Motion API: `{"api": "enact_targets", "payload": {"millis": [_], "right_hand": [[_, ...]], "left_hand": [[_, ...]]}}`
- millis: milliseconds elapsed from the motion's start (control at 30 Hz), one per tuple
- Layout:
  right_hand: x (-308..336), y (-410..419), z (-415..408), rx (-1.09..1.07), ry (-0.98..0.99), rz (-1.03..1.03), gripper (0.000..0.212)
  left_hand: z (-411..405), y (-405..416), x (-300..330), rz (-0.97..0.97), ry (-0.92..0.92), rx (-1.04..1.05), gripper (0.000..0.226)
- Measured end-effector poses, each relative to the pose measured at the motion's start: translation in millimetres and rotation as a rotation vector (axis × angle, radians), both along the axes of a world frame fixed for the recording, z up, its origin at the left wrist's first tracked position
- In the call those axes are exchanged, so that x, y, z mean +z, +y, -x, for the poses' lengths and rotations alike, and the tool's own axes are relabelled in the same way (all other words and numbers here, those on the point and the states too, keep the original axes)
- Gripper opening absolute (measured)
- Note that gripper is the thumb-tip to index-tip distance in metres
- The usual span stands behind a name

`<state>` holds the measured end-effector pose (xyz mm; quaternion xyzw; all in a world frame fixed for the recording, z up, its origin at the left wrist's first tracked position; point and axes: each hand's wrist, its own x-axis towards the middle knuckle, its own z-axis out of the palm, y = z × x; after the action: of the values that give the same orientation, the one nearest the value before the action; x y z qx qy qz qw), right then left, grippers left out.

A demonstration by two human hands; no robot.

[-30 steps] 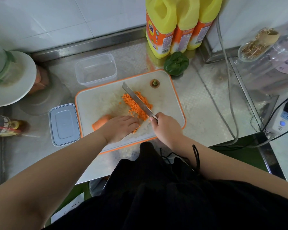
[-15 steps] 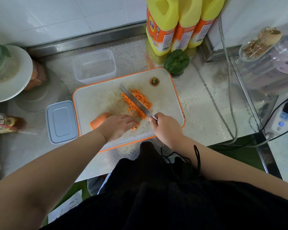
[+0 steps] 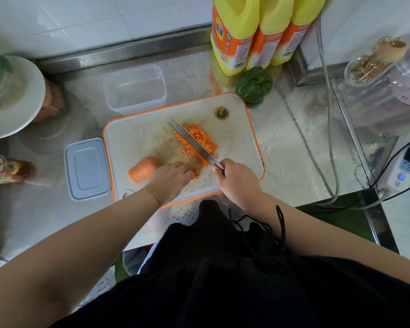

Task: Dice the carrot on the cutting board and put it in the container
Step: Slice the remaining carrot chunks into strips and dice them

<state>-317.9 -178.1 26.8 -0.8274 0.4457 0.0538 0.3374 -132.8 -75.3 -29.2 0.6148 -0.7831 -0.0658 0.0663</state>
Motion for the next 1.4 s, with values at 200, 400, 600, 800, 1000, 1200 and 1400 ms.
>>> {"api": "enact_targets", "payload": {"millis": [200,400,600,800,1000,1200,1400], "right_hand": [[-2,1,0,0.011,0.000,-0.008,0.024],[-2,1,-1,0.019,0.038,-0.035,0.029],[-3,1,8,0.036,0.102,-0.030,0.031],[-3,1,8,0.002,0.088,-0.041,0.032],[-2,1,7,0.041,0.106,-0.030,0.033],[-5,4,5,0.105,0.163,-0.014,0.028],[-5,2,5,0.129,0.212,-0.012,0.029]], "left_hand": [[29,-5,5,-0.119,-0.085,0.259,0.038],[53,-10,10,-0.098,-0.027,0.587,0.041],[54,-4,2,-0.049,0.158,0.666,0.025],[56,-13,7,-0.222,0.299,0.843,0.026],[55,-13,9,-0.255,0.327,0.934,0.024],[52,-6,10,-0.272,0.401,1.014,0.021],[48,-3,12,-0.222,0.487,1.021,0.022]]}}
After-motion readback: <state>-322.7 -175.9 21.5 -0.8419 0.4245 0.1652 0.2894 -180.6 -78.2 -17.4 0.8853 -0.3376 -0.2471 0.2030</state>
